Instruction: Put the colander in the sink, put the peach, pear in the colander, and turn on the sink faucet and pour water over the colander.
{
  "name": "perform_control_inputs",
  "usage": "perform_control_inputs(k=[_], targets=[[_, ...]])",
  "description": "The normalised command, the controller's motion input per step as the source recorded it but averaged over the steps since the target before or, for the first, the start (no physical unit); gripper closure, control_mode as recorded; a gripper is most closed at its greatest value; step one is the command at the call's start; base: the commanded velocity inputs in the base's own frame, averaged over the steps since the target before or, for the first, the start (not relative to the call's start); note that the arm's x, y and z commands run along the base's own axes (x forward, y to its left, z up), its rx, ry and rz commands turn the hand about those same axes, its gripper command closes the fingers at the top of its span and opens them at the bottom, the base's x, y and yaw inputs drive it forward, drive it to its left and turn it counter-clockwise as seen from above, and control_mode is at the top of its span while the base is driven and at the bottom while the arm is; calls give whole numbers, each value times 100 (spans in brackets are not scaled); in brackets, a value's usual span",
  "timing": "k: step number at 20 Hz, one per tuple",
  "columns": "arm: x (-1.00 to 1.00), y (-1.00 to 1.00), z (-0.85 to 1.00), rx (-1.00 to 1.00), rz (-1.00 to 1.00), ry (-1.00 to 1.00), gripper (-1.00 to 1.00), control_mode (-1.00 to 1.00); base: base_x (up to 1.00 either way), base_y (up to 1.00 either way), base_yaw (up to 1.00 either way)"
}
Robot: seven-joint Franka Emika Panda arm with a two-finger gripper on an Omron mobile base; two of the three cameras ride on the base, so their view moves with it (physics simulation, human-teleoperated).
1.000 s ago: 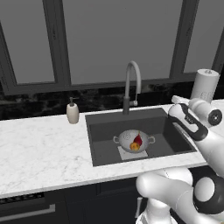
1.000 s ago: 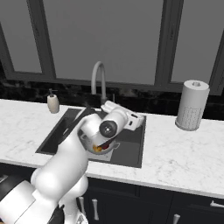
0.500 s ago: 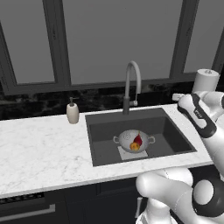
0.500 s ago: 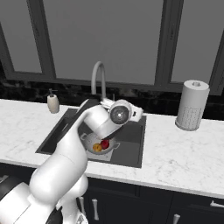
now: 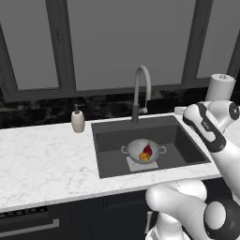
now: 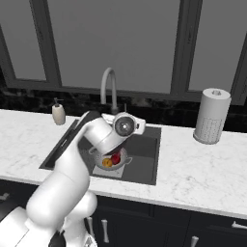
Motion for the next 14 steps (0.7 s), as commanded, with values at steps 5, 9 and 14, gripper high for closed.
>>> perform_control_inputs(k=[5,9,14], targets=[[30,16,-9,0,0,0,-100,-100,0,0,0],[51,0,0,0,0,0,-100,-100,0,0,0],[55,0,0,0,0,0,-100,-100,0,0,0]])
